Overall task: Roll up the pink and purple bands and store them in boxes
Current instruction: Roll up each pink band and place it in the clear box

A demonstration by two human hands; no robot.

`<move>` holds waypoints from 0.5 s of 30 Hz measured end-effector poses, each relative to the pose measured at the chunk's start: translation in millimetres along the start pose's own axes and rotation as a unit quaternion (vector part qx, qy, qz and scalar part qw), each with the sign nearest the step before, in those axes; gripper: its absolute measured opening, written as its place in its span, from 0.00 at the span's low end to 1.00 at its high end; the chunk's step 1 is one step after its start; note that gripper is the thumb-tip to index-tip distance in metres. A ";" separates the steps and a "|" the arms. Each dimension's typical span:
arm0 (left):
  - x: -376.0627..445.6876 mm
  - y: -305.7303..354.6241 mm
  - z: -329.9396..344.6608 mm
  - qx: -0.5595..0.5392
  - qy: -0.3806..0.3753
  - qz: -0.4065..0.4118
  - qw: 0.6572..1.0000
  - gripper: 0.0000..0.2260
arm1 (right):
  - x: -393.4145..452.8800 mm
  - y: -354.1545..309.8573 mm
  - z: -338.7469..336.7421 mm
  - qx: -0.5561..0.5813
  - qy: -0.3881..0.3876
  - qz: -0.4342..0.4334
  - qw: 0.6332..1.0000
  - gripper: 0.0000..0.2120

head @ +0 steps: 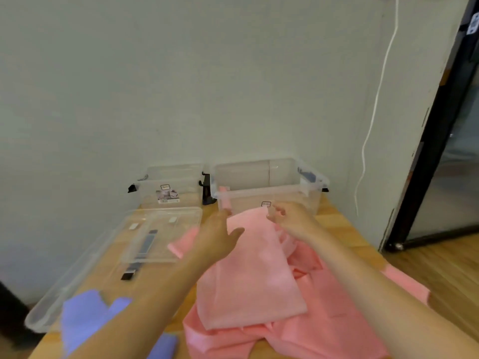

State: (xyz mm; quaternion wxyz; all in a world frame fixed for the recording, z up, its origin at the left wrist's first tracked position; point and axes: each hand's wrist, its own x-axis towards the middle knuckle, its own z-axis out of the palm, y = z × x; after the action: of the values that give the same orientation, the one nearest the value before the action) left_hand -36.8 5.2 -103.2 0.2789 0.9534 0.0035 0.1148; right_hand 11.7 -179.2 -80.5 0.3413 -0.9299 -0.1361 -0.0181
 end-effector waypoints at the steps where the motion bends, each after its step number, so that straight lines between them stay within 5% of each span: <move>1: -22.1 3.8 5.2 0.030 -0.008 0.048 0.998 0.23 | -15.9 1.8 5.2 0.008 0.002 -0.022 1.000 0.21; 7: -113.0 -15.0 24.1 0.066 -0.086 0.174 0.979 0.21 | -118.5 35.3 23.4 0.064 0.070 0.065 0.993 0.14; 11: -119.4 -13.2 22.7 -0.002 -0.065 0.128 0.990 0.23 | -140.7 38.1 30.0 0.086 -0.016 0.090 0.992 0.12; 15: -100.9 11.7 -7.9 -0.051 -0.022 0.102 0.993 0.14 | -127.2 17.9 17.6 0.228 0.077 0.071 0.968 0.13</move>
State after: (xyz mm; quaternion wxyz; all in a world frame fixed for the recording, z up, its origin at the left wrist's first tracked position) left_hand -137.4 -7.7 -112.4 0.3136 0.9358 -0.1063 0.1214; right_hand -106.9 -211.6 -121.4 0.5539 -0.8307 -0.0434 -0.0341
